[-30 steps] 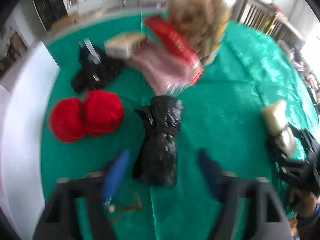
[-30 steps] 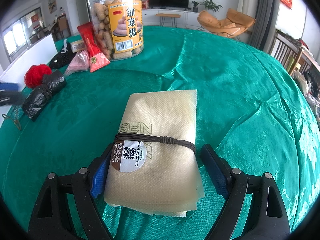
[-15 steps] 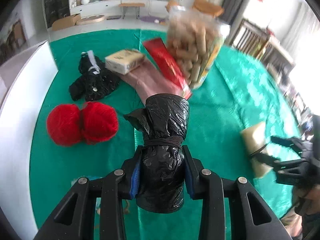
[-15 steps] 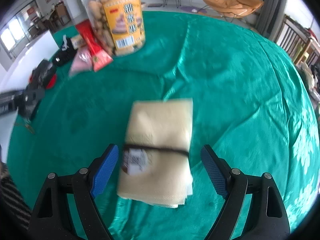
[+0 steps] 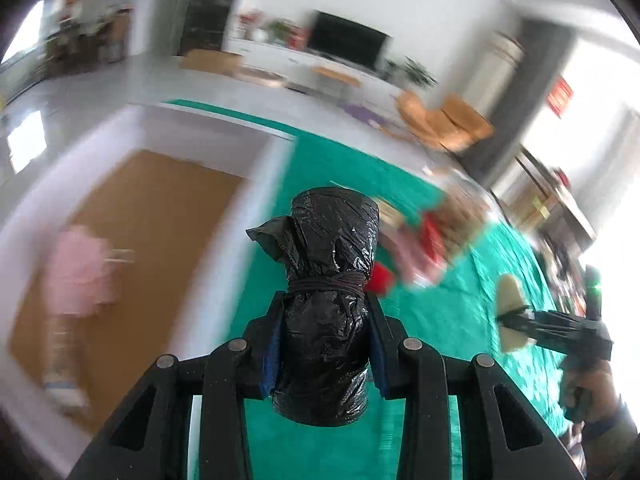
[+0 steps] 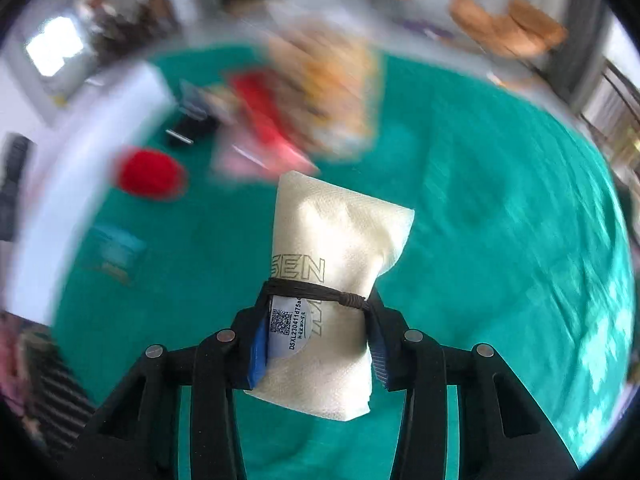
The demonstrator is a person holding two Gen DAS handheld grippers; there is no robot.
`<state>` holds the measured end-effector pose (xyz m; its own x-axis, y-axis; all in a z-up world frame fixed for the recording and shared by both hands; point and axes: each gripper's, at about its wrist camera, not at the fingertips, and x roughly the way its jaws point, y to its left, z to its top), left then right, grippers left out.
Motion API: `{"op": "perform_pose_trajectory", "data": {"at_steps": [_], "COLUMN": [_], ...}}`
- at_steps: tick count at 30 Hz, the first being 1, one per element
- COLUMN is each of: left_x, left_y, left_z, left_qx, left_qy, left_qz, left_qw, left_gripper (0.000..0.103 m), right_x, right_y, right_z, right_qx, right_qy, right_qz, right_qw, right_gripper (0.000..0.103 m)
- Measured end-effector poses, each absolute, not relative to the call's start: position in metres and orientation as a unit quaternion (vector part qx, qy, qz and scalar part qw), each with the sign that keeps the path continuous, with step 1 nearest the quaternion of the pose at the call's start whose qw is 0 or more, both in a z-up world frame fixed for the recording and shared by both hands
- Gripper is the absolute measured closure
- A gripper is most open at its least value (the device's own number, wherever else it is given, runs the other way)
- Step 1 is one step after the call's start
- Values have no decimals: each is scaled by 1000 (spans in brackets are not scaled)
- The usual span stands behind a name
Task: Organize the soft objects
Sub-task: 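Carry both items over the white box and open both grippers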
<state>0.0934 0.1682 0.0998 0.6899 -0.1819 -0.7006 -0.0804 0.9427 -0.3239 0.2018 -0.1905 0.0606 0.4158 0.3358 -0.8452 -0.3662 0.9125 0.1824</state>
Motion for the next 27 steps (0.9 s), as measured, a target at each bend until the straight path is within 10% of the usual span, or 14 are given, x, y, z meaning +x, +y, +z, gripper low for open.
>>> {"op": "perform_pose_trajectory", "data": {"at_steps": [8,13,15,27], "left_x": [34,11,7,6], "left_y": [312,350,348,207], "left_z": [93,67,63,80], "left_qx": [-192,-209,-211,-220], "left_qy": [404,419,415,346], "left_qz": [139,218,226,74], "left_qw": [884,856,856,909], "left_gripper": [66,24,23,17], "right_x": [155,142,145,149], "right_y": [35,144,168,-37], "right_z": [136,124,110,46], "right_qx": [-5,-6,-18,-115], "right_qy": [443,446,465,373], "right_qz": [418,475,468,285], "right_qw": [793,758,751,875], "right_gripper": [57,28,28,28]}}
